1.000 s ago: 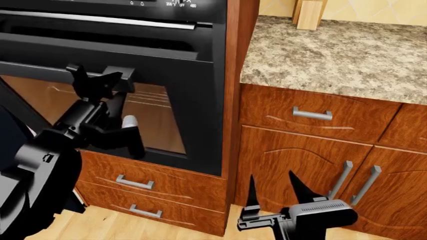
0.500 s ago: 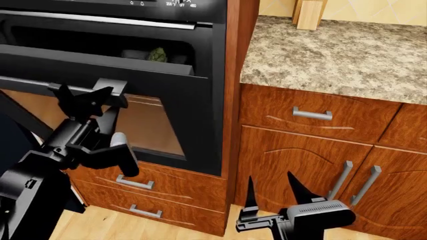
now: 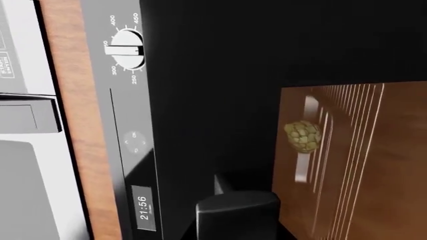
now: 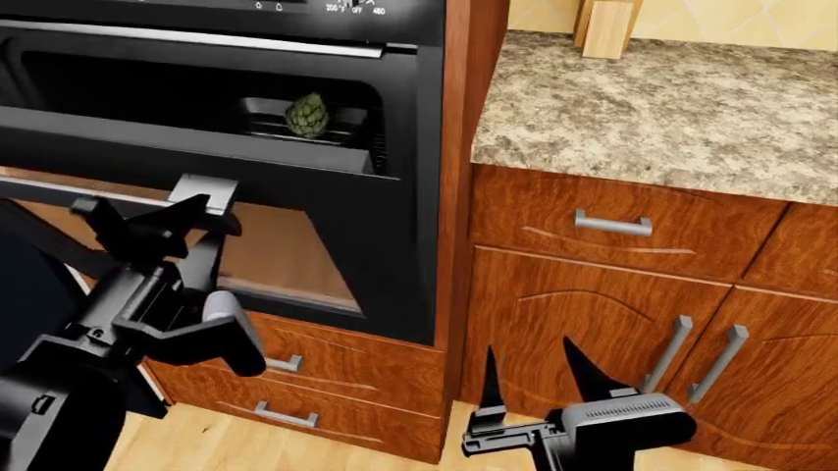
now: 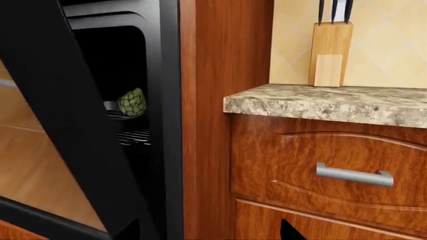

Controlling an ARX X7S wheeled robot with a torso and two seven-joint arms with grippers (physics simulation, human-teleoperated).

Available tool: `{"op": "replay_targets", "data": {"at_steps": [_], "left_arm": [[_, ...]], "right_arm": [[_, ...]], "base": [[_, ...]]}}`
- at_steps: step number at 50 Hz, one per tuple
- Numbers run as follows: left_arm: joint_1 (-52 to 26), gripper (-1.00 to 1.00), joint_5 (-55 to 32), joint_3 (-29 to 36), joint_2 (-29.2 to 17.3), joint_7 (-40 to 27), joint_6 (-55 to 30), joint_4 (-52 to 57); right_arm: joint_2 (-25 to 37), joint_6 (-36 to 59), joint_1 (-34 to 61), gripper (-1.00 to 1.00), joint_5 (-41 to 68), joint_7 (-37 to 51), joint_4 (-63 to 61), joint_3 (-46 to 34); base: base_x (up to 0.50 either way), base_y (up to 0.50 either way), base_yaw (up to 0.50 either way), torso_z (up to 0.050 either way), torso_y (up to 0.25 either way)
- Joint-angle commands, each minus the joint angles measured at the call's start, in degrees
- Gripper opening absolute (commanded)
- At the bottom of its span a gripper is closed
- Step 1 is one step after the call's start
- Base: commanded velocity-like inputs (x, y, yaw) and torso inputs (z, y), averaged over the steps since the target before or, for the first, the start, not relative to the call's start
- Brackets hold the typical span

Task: Open the oven door

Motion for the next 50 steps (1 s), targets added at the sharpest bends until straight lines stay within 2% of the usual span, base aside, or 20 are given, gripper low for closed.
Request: {"op": "replay_targets", "data": {"at_steps": [1,20,50], "left_arm": [[0.5,-1.00,8.9,-8.6,-2.6,-11.9,0.2,5.8],[6.5,-1.00,9.3,-11.5,-3.6,-16.9,-0.4,9.5],[20.0,-1.00,13.5,-16.2,-6.7,-25.4,-2.4,11.5]], "right_arm": [[0.1,-0.1,0.1,1.00,0.1,0.1,0.3,-0.3],[0.1,-0.6,0.0,1.00,0.0,0.3,0.8,-0.5],[0.1,-0.7,0.1,1.00,-0.6,0.6,1.4,-1.4]], "base": [[0.00,0.00,0.00,0.000,0.010],[0.00,0.00,0.00,0.003,0.008],[0.00,0.00,0.00,0.002,0.008]]}}
